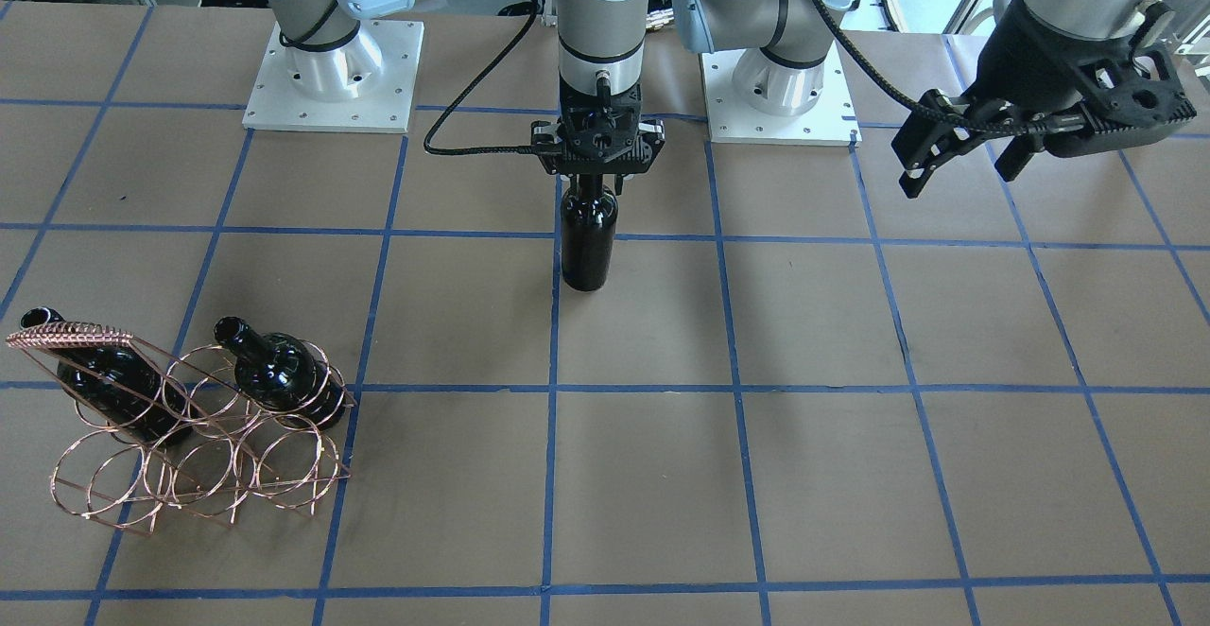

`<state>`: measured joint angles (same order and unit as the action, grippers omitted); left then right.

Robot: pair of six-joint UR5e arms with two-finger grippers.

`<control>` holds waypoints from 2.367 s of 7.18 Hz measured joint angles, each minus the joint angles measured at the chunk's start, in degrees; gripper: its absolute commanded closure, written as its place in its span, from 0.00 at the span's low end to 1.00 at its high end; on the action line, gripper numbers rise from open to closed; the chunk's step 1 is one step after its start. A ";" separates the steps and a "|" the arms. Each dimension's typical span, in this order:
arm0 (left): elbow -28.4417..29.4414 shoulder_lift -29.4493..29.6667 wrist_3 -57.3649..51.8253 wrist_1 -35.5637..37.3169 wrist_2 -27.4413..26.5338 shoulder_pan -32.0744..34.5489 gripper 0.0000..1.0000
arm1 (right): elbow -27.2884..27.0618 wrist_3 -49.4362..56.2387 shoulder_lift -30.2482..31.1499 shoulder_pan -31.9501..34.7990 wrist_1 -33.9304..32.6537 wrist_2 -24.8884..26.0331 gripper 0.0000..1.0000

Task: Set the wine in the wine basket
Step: 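Lift the bottle with the right gripper and carry it to the wire rack, then lower the bottle with the right gripper into the empty rack slot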

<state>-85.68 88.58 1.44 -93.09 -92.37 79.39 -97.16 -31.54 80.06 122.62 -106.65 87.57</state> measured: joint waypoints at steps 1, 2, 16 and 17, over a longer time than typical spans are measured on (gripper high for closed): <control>-0.06 -0.04 1.14 -0.01 0.48 0.35 0.00 | 0.00 -0.16 0.01 -0.16 0.15 -0.01 0.66; -0.08 -0.11 1.59 -0.04 0.66 0.61 0.00 | 0.00 -0.26 0.01 -0.37 0.39 -0.08 0.73; -0.97 -0.89 11.55 1.32 0.44 9.77 0.00 | 14.38 48.18 11.51 -41.09 25.68 6.28 1.00; -1.25 -1.02 11.61 1.17 0.46 9.92 0.00 | 15.67 50.82 9.95 -42.25 25.37 6.82 1.00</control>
<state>-86.94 87.56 13.05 -91.93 -91.90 89.31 -81.49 19.28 90.01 80.37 -81.28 94.39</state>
